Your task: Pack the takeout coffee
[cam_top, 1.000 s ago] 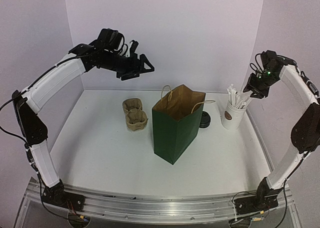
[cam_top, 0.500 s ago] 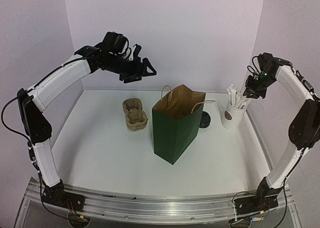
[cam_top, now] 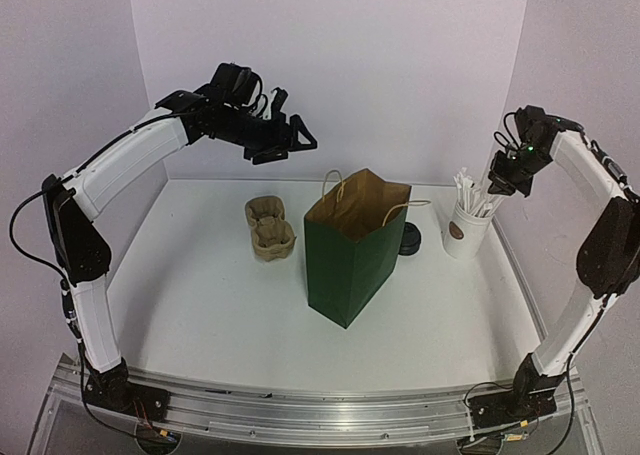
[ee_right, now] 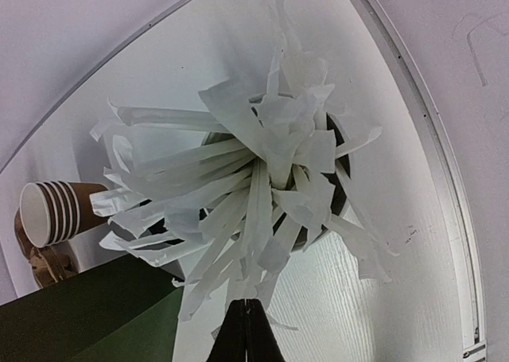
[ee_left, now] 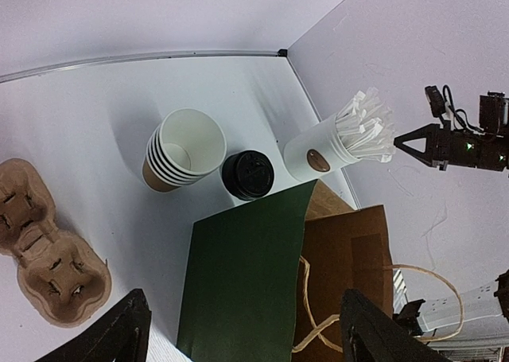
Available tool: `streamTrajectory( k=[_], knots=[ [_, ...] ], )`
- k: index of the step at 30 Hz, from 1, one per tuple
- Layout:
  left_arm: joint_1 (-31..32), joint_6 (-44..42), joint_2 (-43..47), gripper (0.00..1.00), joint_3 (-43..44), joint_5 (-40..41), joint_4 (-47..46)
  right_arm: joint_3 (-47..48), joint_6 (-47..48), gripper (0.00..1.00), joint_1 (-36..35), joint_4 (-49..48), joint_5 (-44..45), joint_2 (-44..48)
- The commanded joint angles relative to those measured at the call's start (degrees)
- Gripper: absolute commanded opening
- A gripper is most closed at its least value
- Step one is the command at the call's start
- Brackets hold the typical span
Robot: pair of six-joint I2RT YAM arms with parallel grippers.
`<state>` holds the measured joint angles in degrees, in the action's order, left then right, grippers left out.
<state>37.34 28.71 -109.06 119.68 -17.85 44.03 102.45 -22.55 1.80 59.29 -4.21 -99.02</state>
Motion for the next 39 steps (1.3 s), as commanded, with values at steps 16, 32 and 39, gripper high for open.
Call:
streamTrajectory(
  k=[16,32,39],
  knots=[
    [0.1,-0.45,0.05,0.81,3.05,0.35,-1.15,8.57,0.36,0.0,-0.05,0.71,3.2,8.7],
    [0.1,0.53,1.51,0.79,-0.36,0.39,-3.07,27.23,3.47,0.0,-0.05,6.82,0.18,10.25],
    [0.1,0.65,1.93,0.79,-0.76,0.33,-3.34,33.81,3.37,0.0,-0.04,6.37,-10.34,8.68]
  ],
)
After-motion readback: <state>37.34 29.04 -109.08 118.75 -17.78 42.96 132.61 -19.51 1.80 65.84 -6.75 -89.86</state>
